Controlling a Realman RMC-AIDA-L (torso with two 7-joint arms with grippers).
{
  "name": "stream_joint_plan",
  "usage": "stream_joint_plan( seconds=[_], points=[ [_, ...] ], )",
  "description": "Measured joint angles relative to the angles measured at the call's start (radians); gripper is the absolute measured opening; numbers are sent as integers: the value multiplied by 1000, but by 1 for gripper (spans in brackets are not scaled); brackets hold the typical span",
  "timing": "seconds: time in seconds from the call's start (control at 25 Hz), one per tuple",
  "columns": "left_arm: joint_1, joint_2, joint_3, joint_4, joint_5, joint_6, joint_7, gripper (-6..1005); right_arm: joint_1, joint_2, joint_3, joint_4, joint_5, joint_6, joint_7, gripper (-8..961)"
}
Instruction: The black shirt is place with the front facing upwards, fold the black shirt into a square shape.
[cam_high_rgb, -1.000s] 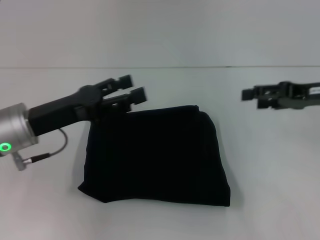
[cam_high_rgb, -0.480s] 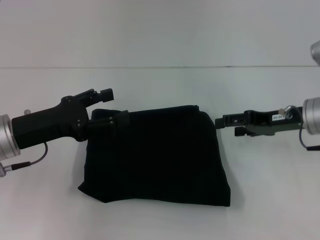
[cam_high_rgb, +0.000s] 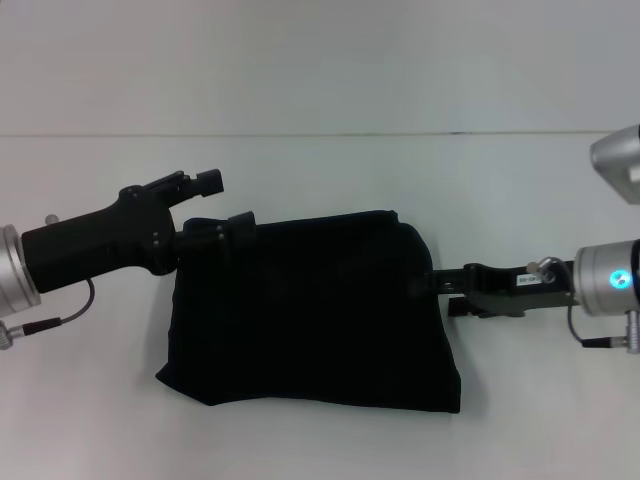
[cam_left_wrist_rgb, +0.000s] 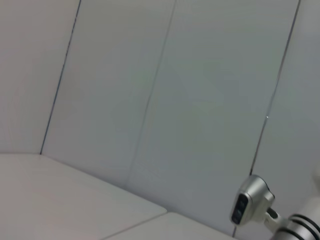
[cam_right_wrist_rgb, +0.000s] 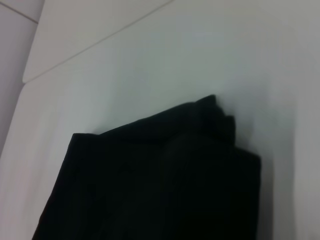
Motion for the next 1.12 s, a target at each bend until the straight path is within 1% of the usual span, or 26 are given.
stream_joint_plan(
  seconds=[0.04, 0.16, 0.24, 0.44, 0.72, 1.0, 1.12],
  points=[
    [0, 0, -3, 0, -3, 0, 1, 949, -1, 11, 1, -3, 2, 8, -2, 916],
    [0, -1, -10, -1, -7, 0, 2, 949, -2, 30, 3, -7, 7, 22, -5, 916],
    [0, -1, -10, -1, -9, 0, 2, 948, -2, 38, 5, -8, 13, 22, -11, 916],
    [0, -1, -11, -3, -13, 1, 3, 948, -1, 41, 12, -10, 43, 5, -27, 915],
    [0, -1, -12, -6, -13, 1, 3, 949, -2, 34, 14, -17, 67, -14, -35, 909],
    [0, -1, -12, -8, -14, 0, 4, 949, -6, 38, 17, -25, 90, -18, -56, 897],
    [-1, -1, -12, -8, -14, 0, 4, 948, -13, 40, 18, -25, 109, -14, -80, 674]
  ],
)
